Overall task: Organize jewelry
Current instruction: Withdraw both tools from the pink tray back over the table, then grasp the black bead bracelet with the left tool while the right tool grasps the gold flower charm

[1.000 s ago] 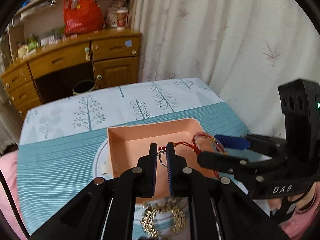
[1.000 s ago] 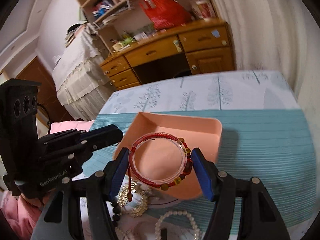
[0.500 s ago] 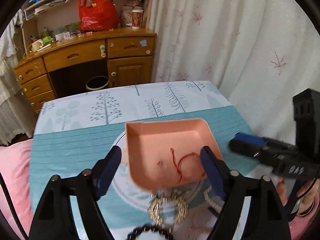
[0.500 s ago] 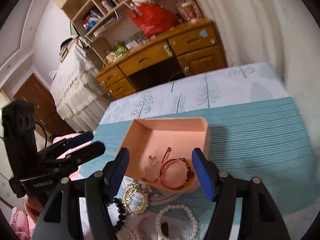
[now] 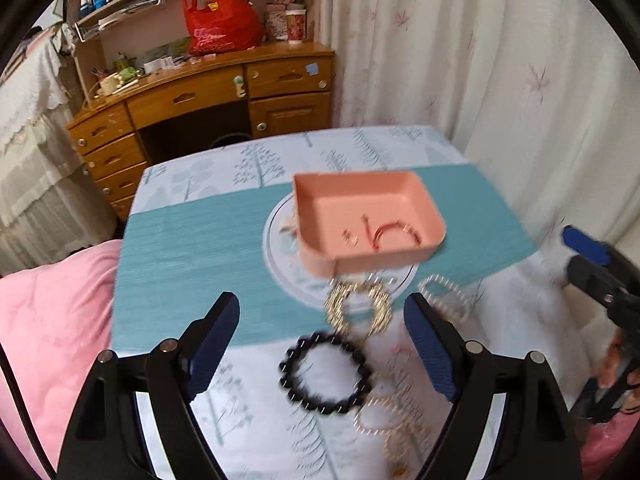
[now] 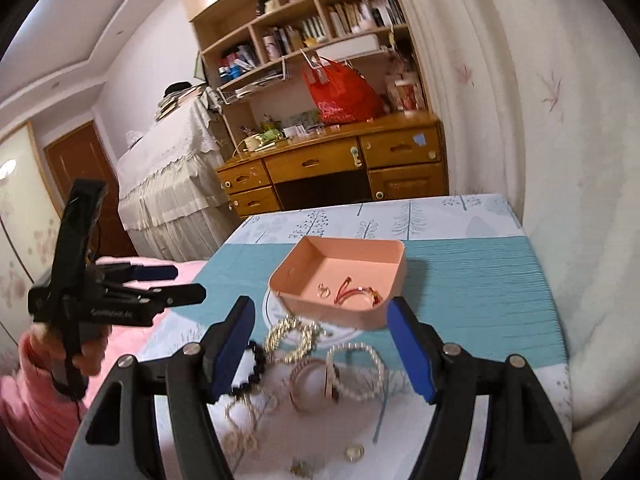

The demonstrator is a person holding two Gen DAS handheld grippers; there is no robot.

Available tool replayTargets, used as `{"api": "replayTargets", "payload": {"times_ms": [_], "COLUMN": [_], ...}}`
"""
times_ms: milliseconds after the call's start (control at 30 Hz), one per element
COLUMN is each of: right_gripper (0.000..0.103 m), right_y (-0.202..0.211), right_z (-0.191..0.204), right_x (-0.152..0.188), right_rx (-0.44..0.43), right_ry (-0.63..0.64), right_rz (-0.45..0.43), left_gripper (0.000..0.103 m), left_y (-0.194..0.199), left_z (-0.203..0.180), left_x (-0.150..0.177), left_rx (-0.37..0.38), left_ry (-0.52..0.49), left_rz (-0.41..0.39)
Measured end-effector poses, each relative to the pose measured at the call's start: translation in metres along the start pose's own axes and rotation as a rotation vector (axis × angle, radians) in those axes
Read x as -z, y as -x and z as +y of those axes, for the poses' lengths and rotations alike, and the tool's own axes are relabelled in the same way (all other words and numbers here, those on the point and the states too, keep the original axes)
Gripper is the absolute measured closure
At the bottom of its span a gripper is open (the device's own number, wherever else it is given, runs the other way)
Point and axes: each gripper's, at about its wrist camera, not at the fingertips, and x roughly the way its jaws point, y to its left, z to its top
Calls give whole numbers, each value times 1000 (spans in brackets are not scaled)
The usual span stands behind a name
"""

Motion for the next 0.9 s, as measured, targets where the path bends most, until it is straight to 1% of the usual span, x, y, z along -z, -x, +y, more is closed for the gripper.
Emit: {"api": "replayTargets", "payload": {"times_ms": [67, 100, 200, 300, 367, 467, 567, 733, 800, 833, 900], "right_gripper": [33, 33, 33, 33, 33, 33, 33, 33, 33, 33, 33], "right_y": [2, 4, 11, 11, 12, 9, 5, -5, -12, -15, -23], "right_z": [9, 15, 26, 35, 41, 47, 47, 42, 40, 39, 38], "right_x": [2, 2, 10, 26, 39, 59, 76, 103, 115, 119, 129], "right_rx": [30, 42, 28, 2, 7, 17, 30, 62, 64, 63, 53], "right_ry": [42, 75, 126, 151, 175, 211, 205, 181, 164, 156, 136], "right_rz": [13, 12, -23, 6, 16, 46, 69, 108, 144, 159, 205], "left_gripper": [14, 14, 14, 14, 14, 14, 14, 14, 18, 23, 28], "left_y": [-1, -2, -8, -18, -27, -38, -49, -66, -71, -75, -81], "left_z": [-1, 0, 5, 13, 20, 26, 30, 32, 34, 35, 37], "left_x": [8, 15, 27, 40, 49, 58, 66, 76, 78, 79, 81], "left_rx": [7, 23, 32, 14, 7, 14, 17, -15, -9, -2, 3], "left_ry": [1, 10, 41, 71, 94, 121, 149, 168, 184, 193, 203], "left_rz": [10, 21, 47, 77, 106, 126, 146, 159, 159, 159, 162]}}
